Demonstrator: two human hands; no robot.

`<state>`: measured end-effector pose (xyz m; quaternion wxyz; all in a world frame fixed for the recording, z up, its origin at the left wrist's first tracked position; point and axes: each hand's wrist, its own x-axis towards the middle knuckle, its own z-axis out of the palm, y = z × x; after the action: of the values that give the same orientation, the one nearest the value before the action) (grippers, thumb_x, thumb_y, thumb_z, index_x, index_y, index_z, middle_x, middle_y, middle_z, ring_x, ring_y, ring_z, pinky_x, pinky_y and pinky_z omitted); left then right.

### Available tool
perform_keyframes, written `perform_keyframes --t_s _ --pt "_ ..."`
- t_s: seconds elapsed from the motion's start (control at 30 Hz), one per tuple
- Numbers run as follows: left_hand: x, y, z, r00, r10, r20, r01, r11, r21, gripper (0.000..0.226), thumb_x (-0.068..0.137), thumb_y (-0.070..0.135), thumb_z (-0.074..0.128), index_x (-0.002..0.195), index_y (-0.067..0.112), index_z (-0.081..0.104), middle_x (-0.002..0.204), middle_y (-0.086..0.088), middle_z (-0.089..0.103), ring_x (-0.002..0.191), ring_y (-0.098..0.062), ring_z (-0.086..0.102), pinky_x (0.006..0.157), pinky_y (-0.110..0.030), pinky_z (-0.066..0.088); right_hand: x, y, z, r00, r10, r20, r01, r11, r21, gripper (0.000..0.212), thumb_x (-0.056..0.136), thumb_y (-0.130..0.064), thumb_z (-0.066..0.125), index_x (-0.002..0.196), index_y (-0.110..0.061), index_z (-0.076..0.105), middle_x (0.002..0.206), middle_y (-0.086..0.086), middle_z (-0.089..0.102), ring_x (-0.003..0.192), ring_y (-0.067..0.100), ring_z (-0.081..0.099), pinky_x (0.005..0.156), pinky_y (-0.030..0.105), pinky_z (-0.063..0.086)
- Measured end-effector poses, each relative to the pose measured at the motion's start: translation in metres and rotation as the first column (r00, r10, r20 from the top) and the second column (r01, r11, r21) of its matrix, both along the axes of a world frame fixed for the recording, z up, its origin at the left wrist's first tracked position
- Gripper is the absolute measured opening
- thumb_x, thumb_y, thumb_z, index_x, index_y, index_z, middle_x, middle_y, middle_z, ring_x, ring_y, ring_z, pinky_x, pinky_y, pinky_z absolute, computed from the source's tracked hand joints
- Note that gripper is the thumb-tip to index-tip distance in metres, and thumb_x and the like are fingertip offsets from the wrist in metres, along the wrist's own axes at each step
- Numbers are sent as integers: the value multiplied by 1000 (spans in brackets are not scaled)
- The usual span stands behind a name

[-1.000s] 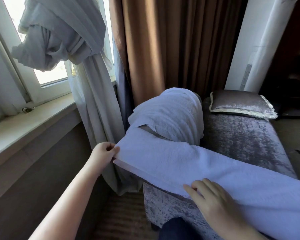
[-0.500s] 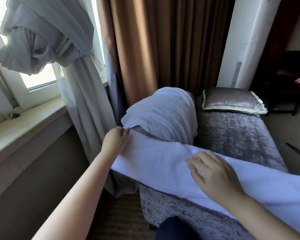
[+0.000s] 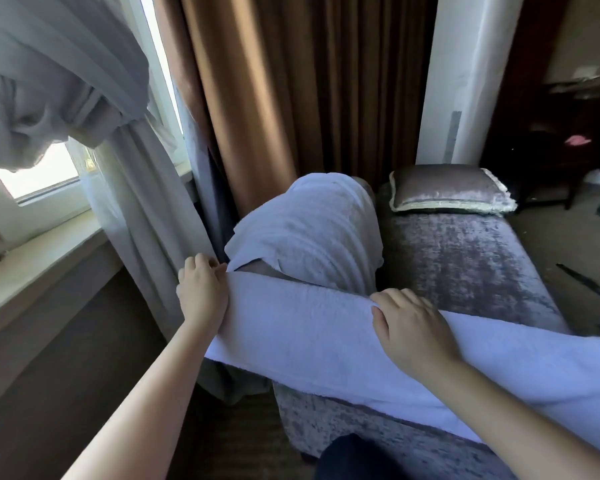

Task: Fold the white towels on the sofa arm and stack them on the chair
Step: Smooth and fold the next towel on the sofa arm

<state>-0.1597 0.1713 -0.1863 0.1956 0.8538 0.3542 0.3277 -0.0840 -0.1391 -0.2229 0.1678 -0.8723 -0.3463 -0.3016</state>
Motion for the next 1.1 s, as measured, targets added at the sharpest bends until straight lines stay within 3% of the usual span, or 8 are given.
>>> perform_keyframes --t_s 0.13,0.27,0.53,0.63,0.77,0.87,0.97,1.1 --pt "-6 -56 2 965 -190 182 132 949 287 25 98 17 49 117 4 59 123 -12 59 111 -37 52 87 -44 39 -3 1 3 999 27 40 -27 999 23 33 92 -25 35 95 -13 66 89 0 63 80 25 60 67 36 51" --pt "-6 -145 -32 797 -604 -12 553 721 418 37 97 26 41 120 6 61 131 -11 59 122 -25 48 101 -37 34 -10 -16 1 990 68 121 -70 998 8 32 91 -24 41 107 -11 66 110 2 63 97 23 59 83 34 45" --pt "40 -275 -24 581 -811 -65 732 486 477 31 93 24 41 103 7 64 115 -8 64 104 -27 58 89 -33 37 -14 -164 7 973 -125 195 117 992 49 22 90 -14 45 103 -13 63 105 2 64 96 22 54 83 32 40" --pt "57 -315 -22 559 -827 -59 758 481 441 27 91 24 41 98 8 62 109 -5 63 98 -26 56 83 -35 39 -14 -237 -2 959 -220 180 220 975 18 27 83 -1 53 104 -18 55 101 -2 61 92 19 51 81 30 40" --pt "63 -328 -41 567 -822 -53 772 508 381 21 89 20 42 89 9 59 93 -5 60 86 -26 53 76 -40 45 -13 -303 -4 952 -305 -23 299 945 -131 79 53 20 71 118 -21 54 116 -3 64 108 14 46 84 34 52" --pt "62 -329 -43 558 -830 9 773 524 358 22 91 20 41 88 9 60 86 -3 59 79 -23 50 74 -35 41 -2 -314 7 951 -266 -157 242 958 -155 72 67 21 60 127 -20 57 130 -3 58 118 13 41 88 38 49" --pt "63 -331 -42 601 -799 30 731 564 383 31 94 25 40 77 9 60 74 -1 56 71 -21 45 67 -36 39 6 -291 26 961 -206 -186 174 969 -173 73 77 20 48 137 -22 50 137 -9 49 124 15 44 86 26 33" --pt "58 -329 -41 658 -749 82 685 640 349 29 91 22 44 68 10 57 68 3 50 67 -18 38 62 -32 36 18 -244 40 929 -79 -362 -52 940 -338 77 81 18 38 144 -27 39 131 -6 43 121 16 36 80 23 21"
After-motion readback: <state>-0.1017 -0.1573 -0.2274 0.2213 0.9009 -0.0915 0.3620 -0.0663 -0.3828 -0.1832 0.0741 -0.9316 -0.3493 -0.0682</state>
